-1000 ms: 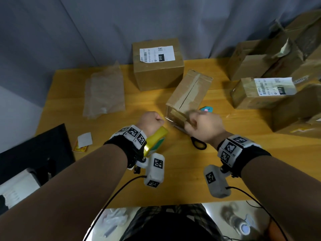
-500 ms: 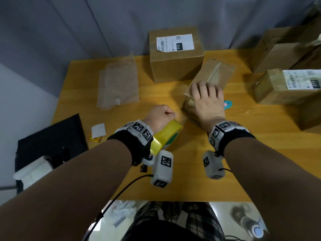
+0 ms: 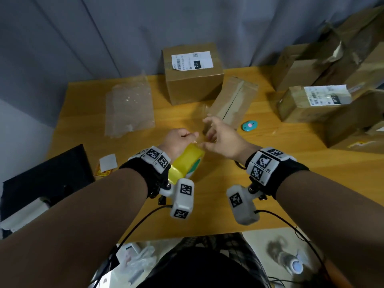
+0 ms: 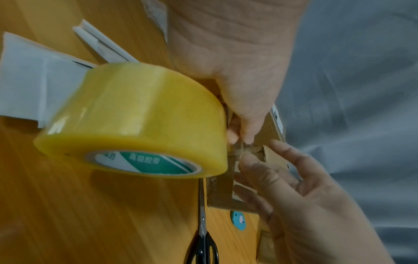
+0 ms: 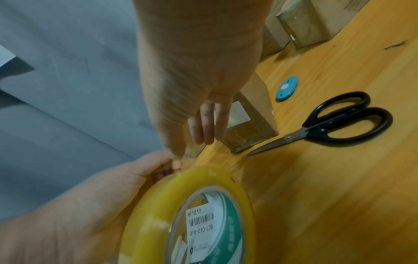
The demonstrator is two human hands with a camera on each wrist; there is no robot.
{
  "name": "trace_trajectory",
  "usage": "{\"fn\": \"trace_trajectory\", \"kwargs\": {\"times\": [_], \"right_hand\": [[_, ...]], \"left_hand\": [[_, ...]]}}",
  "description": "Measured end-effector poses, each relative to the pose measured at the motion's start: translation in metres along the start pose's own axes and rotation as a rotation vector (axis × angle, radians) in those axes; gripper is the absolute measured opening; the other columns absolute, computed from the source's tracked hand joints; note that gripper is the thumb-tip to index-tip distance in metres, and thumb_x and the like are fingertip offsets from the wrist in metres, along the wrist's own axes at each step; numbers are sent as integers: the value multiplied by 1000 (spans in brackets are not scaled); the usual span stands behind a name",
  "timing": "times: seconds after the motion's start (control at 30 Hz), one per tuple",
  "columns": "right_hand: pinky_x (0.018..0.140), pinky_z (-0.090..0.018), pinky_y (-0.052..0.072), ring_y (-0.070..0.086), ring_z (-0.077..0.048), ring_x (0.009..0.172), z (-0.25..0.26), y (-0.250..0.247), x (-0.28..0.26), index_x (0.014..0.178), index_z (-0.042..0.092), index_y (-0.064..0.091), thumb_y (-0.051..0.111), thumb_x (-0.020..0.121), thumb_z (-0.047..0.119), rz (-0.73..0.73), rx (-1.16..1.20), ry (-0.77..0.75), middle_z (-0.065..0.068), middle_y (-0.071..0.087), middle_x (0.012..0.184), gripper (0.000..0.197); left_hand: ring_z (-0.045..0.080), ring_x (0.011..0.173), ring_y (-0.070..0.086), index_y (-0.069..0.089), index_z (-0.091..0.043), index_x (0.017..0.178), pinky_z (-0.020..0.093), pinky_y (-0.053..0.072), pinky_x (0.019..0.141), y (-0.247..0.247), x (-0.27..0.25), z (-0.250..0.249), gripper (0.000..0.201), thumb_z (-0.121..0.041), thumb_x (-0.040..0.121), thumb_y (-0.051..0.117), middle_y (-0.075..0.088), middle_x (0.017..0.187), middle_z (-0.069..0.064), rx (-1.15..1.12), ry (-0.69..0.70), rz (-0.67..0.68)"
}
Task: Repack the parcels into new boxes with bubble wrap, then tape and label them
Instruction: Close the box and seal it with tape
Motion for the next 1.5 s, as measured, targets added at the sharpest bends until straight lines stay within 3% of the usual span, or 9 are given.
{"fn": "trace_trajectory", "kwargs": {"times": [0.13, 0.23, 0.37, 0.6, 0.77, 1.13, 1.33, 1.4, 1.5], "right_hand": [[78, -37, 52, 61, -19, 81, 5, 3, 6, 129, 17, 44, 68, 84, 10, -78, 58, -1, -8, 64, 86, 51], [73, -34, 49, 60, -18, 74, 9, -2, 9, 110, 21, 46, 60, 85, 5, -139, 26, -2, -6, 63, 79, 32], [77, -36, 52, 62, -23, 80, 11, -5, 10, 89, 19, 55, 51, 89, -2, -119, 8, -1, -6, 62, 83, 22], [90, -26, 46, 56, -15, 91, 22, 3, 5, 106, 9, 72, 59, 89, 8, -93, -110, -22, -2, 57, 100, 22], [73, -3, 31, 47, -9, 91, 23, 8, 3, 112, 6, 69, 61, 91, 7, -121, -102, -21, -3, 52, 101, 23], [91, -21, 39, 58, -22, 110, 17, 9, 7, 117, 8, 67, 59, 93, 15, -45, -273, 81, -12, 62, 120, 26], [95, -31, 43, 53, -22, 106, 13, 9, 11, 78, 17, 66, 64, 90, 26, 30, -389, 139, -13, 57, 111, 15], [90, -34, 45, 54, -24, 98, 10, 6, 11, 59, 21, 48, 63, 90, 29, 59, -397, 159, -12, 57, 97, 35], [68, -27, 40, 52, -16, 75, 6, -3, 5, 63, 12, 55, 65, 89, 31, 60, -334, 196, -4, 55, 76, 33]], "left_hand": [[-2, 41, 43, 57, -19, 66, 11, 29, 39, 0, -5, -1, 29, -34, 92, 59, 49, 48, -12, 11, -3, 18], [9, 72, 53, 66, -12, 89, 11, 35, 54, 0, -4, 0, 14, -26, 91, 62, 59, 76, -5, 24, 2, 49], [9, 96, 54, 63, -8, 115, 7, 36, 64, -5, -8, 1, 27, -22, 92, 60, 63, 105, 1, 23, -3, 80], [12, 92, 56, 63, -8, 115, 20, 41, 72, -2, -7, 3, 27, -23, 92, 60, 66, 112, 7, 67, -23, 122], [12, 97, 56, 63, -8, 116, 20, 37, 83, -3, -9, 5, 27, -20, 92, 60, 65, 114, 6, 57, -27, 135], [18, 112, 56, 64, -10, 113, 31, 41, 101, -4, -10, 8, 24, -21, 91, 61, 64, 119, 5, 72, -29, 162], [18, 111, 55, 59, -14, 110, 25, 40, 91, 0, -13, 7, 19, -20, 92, 59, 59, 108, 0, 107, -12, 183], [21, 114, 51, 48, -18, 127, 32, 43, 95, -2, -13, 13, 40, -33, 92, 58, 50, 115, 1, 179, -63, 195], [24, 108, 52, 41, -17, 131, 35, 45, 90, -6, -16, 20, 56, -52, 89, 54, 46, 118, 5, 343, -141, 215]]}}
Point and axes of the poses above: each hand's wrist, its own x-axis towards the middle knuckle, its own y-axis out of the palm, z = x × y, the point moved 10 cm from there along x, towards the middle knuckle
